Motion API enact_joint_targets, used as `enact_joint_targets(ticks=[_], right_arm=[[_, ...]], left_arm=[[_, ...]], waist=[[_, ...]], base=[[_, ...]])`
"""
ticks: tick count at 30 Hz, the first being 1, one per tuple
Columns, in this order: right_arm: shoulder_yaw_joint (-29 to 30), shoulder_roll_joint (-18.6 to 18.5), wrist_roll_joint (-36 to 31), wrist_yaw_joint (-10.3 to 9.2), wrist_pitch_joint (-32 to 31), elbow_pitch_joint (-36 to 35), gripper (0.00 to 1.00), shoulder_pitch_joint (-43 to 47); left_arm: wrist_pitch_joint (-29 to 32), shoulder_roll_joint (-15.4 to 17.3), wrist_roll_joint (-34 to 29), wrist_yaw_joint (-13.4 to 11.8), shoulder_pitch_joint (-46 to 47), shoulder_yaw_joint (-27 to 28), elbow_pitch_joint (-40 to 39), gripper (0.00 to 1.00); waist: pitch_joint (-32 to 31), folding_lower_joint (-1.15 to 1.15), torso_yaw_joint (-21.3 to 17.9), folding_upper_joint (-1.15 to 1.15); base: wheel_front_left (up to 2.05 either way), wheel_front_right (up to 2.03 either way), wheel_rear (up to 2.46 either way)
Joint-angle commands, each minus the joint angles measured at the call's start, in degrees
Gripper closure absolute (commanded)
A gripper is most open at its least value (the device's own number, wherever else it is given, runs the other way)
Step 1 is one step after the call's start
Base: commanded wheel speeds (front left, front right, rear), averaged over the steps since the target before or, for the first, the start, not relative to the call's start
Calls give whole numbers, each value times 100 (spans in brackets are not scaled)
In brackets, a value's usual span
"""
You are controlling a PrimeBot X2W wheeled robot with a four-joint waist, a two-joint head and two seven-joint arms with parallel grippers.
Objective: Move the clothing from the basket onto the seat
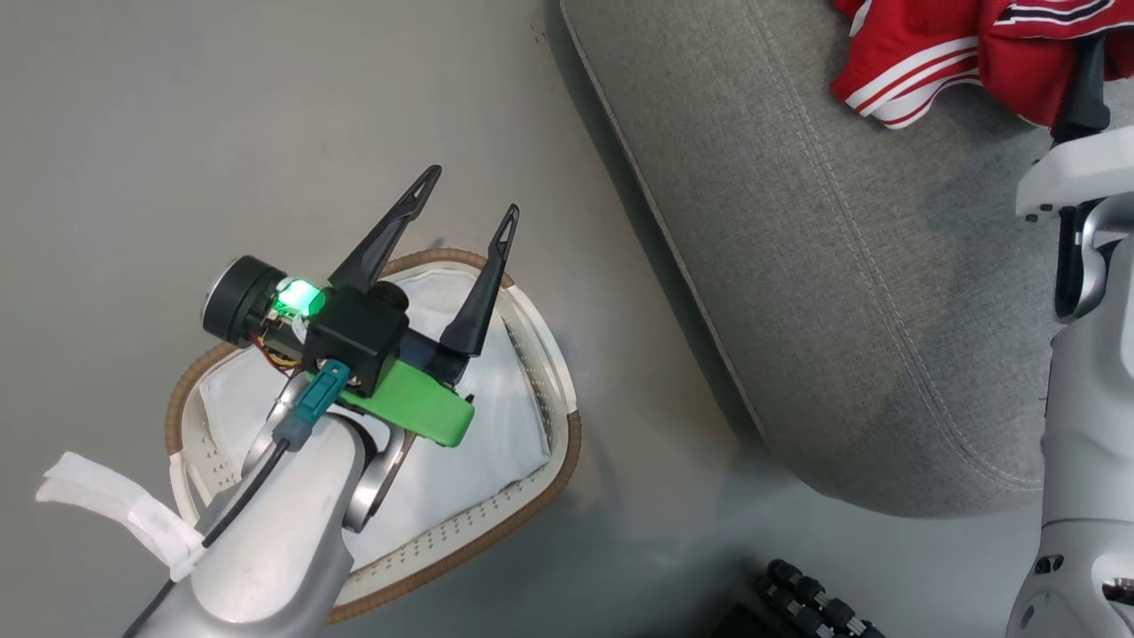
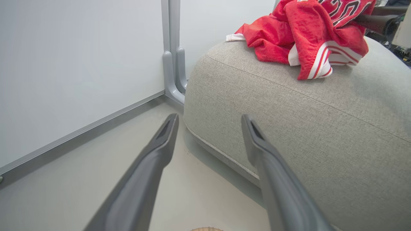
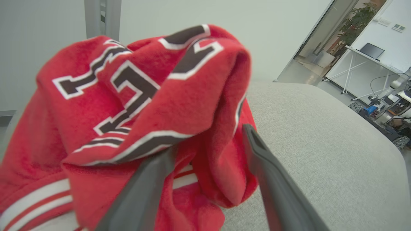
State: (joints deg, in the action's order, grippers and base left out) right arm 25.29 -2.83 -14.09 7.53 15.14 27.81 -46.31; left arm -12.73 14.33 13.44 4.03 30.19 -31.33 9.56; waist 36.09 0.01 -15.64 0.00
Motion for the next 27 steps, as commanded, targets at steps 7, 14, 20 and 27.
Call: enact_joint_targets(ticks=[7, 14, 20, 27], right_arm=[[-423, -17, 65, -8, 0, -255, 0, 723], [-754, -15, 120, -8, 0, -674, 0, 1113], [-1120, -17, 145, -8, 0, -926, 0, 1290], [-1485, -17, 393, -8, 0, -817, 0, 1510]], left_arm=[[-209, -131, 259, -162, -291, 294, 219, 0], [-246, -330, 414, -266, -723, 752, 169, 0], [-240, -614, 468, -289, -1277, 1382, -58, 0], [-241, -911, 401, -203, -1941, 2085, -159, 0]], waist=[[-647, -1, 102, 0], [-1308, -1, 399, 0], [-1906, -1, 844, 0], [-2538, -1, 1466, 0]], base=[[0, 0, 0], [0, 0, 0], [0, 0, 0], [0, 0, 0]])
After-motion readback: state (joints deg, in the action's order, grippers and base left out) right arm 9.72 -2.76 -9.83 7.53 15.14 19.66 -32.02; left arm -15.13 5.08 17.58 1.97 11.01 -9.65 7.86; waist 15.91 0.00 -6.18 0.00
